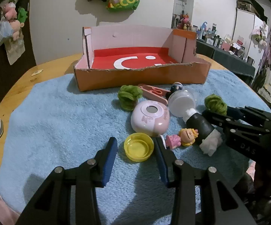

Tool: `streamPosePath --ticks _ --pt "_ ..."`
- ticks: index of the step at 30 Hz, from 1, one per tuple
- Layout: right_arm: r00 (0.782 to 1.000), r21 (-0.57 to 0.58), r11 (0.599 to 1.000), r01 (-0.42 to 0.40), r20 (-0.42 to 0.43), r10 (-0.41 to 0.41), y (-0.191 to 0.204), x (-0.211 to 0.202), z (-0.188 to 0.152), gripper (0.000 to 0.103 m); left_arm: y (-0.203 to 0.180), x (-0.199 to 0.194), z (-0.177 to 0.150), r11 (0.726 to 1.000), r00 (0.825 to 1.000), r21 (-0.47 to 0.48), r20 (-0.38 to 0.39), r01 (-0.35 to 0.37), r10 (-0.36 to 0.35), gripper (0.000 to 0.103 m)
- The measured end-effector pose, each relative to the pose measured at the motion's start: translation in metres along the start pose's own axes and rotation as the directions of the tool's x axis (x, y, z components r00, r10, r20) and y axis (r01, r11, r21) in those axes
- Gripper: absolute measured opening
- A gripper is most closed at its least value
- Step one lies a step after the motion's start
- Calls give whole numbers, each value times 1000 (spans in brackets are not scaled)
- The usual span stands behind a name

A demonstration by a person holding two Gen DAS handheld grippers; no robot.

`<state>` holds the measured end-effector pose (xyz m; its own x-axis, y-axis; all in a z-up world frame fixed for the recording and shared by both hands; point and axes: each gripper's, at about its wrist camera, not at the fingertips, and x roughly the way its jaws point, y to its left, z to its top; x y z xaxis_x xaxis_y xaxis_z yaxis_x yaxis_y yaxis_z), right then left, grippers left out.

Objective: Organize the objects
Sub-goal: 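Close left gripper on yellow bottle cap while right gripper grasps green pom-pom, then lift and carry the cap and pom-pom with both grippers over the red box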

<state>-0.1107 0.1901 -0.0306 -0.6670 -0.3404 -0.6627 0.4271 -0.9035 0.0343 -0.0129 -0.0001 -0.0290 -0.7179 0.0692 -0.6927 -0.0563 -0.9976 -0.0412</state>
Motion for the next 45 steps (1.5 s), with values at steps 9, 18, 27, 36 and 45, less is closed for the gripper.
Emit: streamPosePath --ticks 9,18,27,36,45 --pt "1000 31 999 -22 12 22 -5 -3 0 24 -1 -1 -1 1000 1000 6 9 5 -5 31" --pt "999 38 999 -28 45 27 -5 -12 6 23 2 -2 -2 1000 1000 -2 15 15 -15 31" --pt "997 54 997 -57 63 54 -8 -17 10 23 -1 -8 2 1000 999 5 38 17 -17 31" --pt "994 60 995 -83 77 79 -8 -21 13 23 -2 -11 10 1000 998 13 59 6 -7 31" --pt "991 60 992 -111 84 106 -5 -23 16 23 -1 -14 20 1000 997 11 77 1 -2 31"
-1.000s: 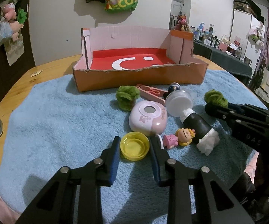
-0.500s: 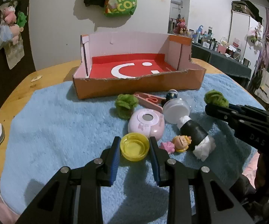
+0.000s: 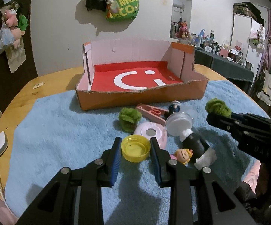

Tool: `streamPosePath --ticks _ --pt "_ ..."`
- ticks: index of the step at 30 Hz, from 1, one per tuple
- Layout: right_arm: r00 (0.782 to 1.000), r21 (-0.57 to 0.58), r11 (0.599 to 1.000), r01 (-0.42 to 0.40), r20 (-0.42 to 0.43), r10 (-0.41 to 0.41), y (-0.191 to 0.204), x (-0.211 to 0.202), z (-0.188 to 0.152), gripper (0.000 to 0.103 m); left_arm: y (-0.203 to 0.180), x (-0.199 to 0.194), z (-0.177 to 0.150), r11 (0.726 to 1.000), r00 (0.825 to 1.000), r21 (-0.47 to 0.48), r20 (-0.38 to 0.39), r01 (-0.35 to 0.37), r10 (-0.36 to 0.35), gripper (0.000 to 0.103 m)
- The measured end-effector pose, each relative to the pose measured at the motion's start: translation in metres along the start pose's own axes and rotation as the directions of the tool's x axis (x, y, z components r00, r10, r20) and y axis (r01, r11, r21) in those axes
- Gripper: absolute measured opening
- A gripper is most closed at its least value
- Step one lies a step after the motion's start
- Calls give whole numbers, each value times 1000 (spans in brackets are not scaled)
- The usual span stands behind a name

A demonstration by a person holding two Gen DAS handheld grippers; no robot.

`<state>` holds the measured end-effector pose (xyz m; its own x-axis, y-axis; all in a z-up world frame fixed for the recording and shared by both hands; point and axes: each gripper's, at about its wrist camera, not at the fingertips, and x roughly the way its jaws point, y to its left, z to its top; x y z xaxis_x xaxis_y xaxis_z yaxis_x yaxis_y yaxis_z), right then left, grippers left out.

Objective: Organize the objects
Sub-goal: 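Lift and carry the cap and pom-pom with both grippers over the red box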

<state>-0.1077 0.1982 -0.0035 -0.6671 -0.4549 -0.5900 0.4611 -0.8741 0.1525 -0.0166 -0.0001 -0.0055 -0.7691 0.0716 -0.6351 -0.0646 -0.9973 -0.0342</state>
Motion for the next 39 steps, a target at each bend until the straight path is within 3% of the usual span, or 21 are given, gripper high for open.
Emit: streamPosePath --ticks 18,39 --pt "1000 -19 1000 -4 10 4 8 3 16 23 5 -5 34 1000 998 -3 66 0 0 31" --pt "999 2 1000 -28 26 28 0 13 49 23 -1 10 77 1000 996 27 84 6 -8 31"
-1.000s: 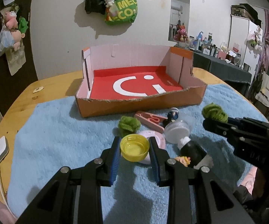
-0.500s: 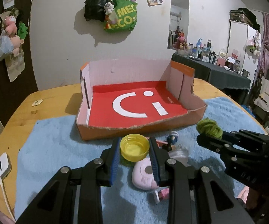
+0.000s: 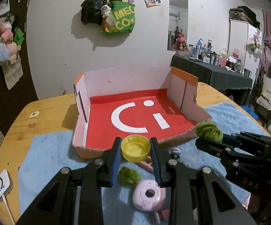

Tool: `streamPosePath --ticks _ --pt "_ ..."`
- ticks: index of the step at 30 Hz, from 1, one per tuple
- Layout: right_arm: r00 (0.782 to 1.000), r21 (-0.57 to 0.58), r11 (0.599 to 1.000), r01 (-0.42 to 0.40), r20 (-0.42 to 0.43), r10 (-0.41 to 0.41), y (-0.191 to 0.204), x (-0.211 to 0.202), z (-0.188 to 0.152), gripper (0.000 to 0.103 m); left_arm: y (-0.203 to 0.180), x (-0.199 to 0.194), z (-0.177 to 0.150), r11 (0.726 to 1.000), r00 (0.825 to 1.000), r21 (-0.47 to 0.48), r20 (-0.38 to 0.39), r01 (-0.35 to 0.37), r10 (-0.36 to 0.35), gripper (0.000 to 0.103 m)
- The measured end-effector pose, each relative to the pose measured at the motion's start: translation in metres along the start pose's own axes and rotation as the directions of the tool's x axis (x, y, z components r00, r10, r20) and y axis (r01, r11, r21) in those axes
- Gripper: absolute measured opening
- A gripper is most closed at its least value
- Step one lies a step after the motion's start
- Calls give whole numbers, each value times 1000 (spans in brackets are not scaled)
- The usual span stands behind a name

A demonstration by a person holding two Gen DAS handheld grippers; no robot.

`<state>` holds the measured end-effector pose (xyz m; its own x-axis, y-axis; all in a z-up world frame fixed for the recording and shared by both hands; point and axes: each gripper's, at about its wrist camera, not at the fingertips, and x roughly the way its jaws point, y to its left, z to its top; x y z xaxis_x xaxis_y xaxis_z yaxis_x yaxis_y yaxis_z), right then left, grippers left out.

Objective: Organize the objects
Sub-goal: 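Lift and carry the cap and pom-pom with both grippers over the red box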

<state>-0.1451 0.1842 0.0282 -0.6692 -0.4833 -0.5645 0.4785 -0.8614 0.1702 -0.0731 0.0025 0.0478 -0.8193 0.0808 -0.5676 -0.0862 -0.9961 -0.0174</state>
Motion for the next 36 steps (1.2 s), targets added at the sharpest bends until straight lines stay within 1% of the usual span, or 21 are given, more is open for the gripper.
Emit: streamPosePath --ticks 8,13,18,21,26,32,36 --pt "1000 -27 1000 3 19 -2 0 4 26 23 9 9 23 1000 1000 -26 11 5 -4 31" --pt "1000 -41 999 -6 10 7 -2 13 44 23 12 19 36 1000 1000 -21 5 -1 1 31" --pt "1000 -42 999 -26 -14 25 -6 24 59 23 14 37 46 1000 999 -23 -29 17 -17 31" --pt "999 -48 999 -24 -30 23 -9 32 67 23 18 47 54 1000 999 -23 -40 12 -13 31" --pt "997 -25 999 -41 -66 39 -17 49 80 23 28 65 62 998 997 -60 -71 24 -28 31" --pt "995 -25 1000 -11 -102 8 -20 72 91 23 37 89 70 997 994 -80 -112 9 -18 31" --pt "991 -23 1000 9 -134 -12 -22 88 95 23 42 105 74 994 989 -104 -142 17 -32 31"
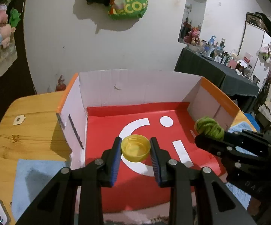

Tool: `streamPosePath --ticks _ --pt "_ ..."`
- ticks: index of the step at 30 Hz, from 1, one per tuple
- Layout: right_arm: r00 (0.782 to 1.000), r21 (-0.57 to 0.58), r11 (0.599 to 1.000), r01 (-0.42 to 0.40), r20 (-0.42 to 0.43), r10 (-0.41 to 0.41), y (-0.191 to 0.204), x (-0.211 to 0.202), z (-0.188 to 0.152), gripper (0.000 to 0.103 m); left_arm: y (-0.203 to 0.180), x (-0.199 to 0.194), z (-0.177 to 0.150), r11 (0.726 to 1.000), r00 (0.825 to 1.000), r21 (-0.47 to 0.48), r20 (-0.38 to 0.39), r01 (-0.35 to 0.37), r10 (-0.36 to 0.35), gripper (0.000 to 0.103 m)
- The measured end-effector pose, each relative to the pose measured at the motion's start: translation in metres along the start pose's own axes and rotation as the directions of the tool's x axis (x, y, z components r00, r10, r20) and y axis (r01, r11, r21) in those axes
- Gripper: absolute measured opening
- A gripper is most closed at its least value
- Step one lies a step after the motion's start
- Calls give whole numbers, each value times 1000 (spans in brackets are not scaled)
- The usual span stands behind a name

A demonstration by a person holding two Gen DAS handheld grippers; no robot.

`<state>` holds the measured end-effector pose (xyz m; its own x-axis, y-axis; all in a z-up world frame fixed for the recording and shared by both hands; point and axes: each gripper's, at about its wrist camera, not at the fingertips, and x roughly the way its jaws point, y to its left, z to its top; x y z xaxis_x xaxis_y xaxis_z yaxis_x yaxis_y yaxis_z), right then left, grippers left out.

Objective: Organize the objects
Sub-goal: 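Lift and carry the cap and pom-pom with both grippers over the red box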

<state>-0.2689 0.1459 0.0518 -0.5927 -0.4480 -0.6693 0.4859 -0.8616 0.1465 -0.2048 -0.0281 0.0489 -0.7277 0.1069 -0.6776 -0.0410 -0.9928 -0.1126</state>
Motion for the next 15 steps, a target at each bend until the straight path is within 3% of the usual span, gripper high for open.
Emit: streamPosePath --ticks 15 --pt "999 -20 1000 25 -45 -26 -7 41 7 23 10 53 11 998 995 -46 -96 -39 35 31"
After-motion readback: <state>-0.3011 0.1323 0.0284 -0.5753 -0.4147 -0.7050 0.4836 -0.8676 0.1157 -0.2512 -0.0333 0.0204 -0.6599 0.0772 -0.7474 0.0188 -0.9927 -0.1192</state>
